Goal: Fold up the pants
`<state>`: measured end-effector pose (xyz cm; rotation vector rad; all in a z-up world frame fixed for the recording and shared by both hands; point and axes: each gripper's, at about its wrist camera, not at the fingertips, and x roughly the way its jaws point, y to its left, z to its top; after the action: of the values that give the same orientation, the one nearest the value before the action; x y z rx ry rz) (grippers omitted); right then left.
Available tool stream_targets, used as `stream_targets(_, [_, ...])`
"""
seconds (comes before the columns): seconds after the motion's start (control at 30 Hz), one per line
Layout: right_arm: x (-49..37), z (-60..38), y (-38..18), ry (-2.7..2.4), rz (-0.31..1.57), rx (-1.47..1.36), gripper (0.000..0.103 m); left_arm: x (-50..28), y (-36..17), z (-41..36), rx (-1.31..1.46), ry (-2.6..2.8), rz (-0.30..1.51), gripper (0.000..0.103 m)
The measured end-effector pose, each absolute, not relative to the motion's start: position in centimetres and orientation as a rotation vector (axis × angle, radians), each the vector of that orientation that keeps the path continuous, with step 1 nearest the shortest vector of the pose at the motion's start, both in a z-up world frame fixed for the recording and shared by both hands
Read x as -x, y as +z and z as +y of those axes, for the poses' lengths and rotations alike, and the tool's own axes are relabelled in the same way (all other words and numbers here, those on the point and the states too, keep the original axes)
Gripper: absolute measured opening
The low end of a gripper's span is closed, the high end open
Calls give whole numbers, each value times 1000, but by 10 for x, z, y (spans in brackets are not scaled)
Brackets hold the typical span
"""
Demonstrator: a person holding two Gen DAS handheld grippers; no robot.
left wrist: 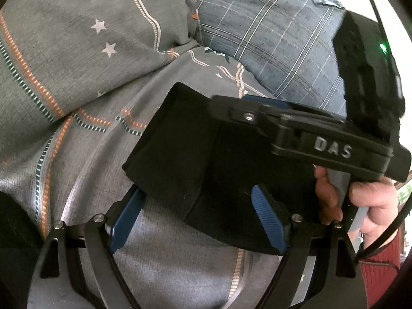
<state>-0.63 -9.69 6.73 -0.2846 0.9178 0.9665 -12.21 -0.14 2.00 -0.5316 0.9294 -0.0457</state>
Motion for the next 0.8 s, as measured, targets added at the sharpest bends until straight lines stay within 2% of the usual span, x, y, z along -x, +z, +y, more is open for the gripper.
stream_targets(0.33, [-11, -77, 43, 1008, 1006, 208, 65, 116, 19, -4, 533, -71, 908, 96])
stream_targets(0.37, [-10, -74, 41, 995, 992, 226, 49, 115, 19, -4, 537, -71, 903, 96])
stream_targets(0.4, [-9, -72, 39, 985, 987, 244, 29, 115, 19, -4, 538, -74, 897, 95])
stream_targets(0.43, [-7, -73, 39, 974, 975, 249, 29, 115, 19, -3, 537, -86, 888, 95])
stream_targets(0.47, [-5, -74, 41, 974, 967, 238, 20, 112, 20, -3, 540, -105, 880, 83])
stream_targets(0.5, [-2, -79, 46, 988, 955, 206, 15, 109, 21, -3, 549, -134, 876, 51])
stream_targets(0.57, [4, -93, 61, 994, 909, 149, 14, 108, 28, -3, 524, -132, 873, 26])
stream_targets(0.8, [38, -199, 146, 1000, 680, -108, 14, 130, 113, -47, 399, -355, 657, 22])
